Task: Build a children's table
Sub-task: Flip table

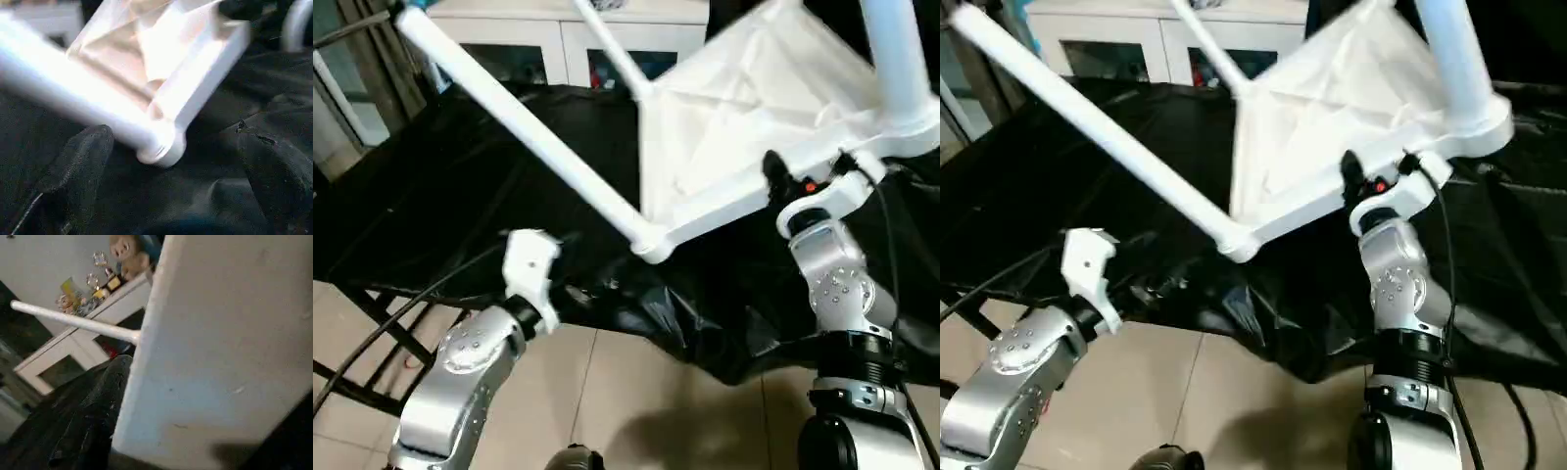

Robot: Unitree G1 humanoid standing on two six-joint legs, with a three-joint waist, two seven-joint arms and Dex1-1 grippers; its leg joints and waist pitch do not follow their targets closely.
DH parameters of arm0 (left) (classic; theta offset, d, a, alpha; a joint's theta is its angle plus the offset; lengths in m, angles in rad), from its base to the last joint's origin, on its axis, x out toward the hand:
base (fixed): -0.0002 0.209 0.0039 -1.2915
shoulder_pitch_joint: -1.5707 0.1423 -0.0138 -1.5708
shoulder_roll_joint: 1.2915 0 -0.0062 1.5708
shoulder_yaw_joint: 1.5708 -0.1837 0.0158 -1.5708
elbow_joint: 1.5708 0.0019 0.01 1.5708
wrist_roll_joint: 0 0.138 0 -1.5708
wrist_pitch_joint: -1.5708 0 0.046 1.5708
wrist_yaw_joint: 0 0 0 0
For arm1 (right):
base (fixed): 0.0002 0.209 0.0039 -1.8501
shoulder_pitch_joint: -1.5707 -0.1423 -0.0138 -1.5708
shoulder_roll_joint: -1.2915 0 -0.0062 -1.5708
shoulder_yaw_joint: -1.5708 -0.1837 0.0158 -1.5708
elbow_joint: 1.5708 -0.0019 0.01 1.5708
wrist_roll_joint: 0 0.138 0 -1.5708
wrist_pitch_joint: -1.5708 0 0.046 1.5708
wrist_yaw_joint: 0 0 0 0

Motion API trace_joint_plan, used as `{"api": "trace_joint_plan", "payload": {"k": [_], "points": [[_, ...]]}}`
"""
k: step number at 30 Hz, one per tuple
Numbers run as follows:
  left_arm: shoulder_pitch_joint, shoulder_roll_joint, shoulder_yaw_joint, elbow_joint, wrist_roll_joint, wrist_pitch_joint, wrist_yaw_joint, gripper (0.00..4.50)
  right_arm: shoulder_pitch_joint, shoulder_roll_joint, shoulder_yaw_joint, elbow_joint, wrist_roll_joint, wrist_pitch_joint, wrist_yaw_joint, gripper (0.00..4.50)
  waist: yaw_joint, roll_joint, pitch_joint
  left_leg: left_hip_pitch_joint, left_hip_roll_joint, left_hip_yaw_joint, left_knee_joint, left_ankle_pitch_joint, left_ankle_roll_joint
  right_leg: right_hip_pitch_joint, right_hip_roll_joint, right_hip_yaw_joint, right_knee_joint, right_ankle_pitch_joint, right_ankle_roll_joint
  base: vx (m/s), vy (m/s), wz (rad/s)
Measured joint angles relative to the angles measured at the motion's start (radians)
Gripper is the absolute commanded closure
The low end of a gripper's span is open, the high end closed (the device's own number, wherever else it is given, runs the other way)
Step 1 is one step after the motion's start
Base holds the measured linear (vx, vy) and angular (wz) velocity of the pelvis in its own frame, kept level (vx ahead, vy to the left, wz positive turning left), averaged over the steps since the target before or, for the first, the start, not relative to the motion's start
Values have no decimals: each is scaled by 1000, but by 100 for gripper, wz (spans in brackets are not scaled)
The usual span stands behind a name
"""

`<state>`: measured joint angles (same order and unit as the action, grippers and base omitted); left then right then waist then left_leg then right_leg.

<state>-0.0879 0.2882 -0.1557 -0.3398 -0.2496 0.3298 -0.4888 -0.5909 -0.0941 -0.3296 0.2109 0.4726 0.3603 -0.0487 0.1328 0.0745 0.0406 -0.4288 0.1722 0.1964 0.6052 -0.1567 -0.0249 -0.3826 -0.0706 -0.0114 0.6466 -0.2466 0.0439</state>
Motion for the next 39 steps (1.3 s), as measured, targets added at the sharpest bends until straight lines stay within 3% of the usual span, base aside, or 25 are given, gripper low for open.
{"api": "trace_joint_plan", "payload": {"k": [4, 8, 14, 18, 26, 33, 39], "points": [[-37, 36, -40, -41, 20, -8, -49, 0, -6, -44, 48, -52, -83, -4, -33, 249, -12, -5, -1, 9, -2, 5, -5, 0, -1, 1, -5, 0, -1, -3, 5, 0, 0, 0], [-66, 50, -72, -49, 53, -12, -55, 0, -8, -54, 80, -71, -97, 7, -41, 255, -31, -14, -4, 8, -2, 5, -5, 0, -1, 2, -5, -1, -1, -2, 5, 0, 0, 0], [-189, 50, -81, -69, 60, 21, -56, 0, -31, -87, 127, -80, -150, 28, -50, 256, -31, -16, -4, 7, -2, 6, -4, 0, -1, 3, -5, 0, -1, 1, 0, 0, 0, 0], [-242, 89, -86, -75, 78, 22, -88, 0, -61, -142, 178, -61, -237, 19, -53, 258, -29, -19, -5, 7, -2, 6, -4, 1, -1, 3, -6, -1, -1, 1, 0, 0, 0, 0], [-385, 132, -80, -65, 102, 10, -120, 0, -126, -187, 250, 39, -361, 5, -68, 290, -44, -39, -2, 6, -1, 6, -3, 2, -2, 3, -6, -1, 0, 4, -1, 0, 0, 0], [-447, 175, -57, 31, 186, -45, -115, 0, -190, -162, 263, 150, -387, -40, -62, 294, -54, -39, -2, 6, 0, 6, -2, 2, -2, 2, -5, -1, 0, 5, -2, 0, 0, 0], [-513, 176, -54, 76, 220, -95, -95, 0, -229, -114, 261, 227, -394, -92, -63, 294, -73, -47, -2, 7, 0, 5, -2, 2, -2, 1, -5, -2, 1, 6, -4, 0, 0, 0]]}}
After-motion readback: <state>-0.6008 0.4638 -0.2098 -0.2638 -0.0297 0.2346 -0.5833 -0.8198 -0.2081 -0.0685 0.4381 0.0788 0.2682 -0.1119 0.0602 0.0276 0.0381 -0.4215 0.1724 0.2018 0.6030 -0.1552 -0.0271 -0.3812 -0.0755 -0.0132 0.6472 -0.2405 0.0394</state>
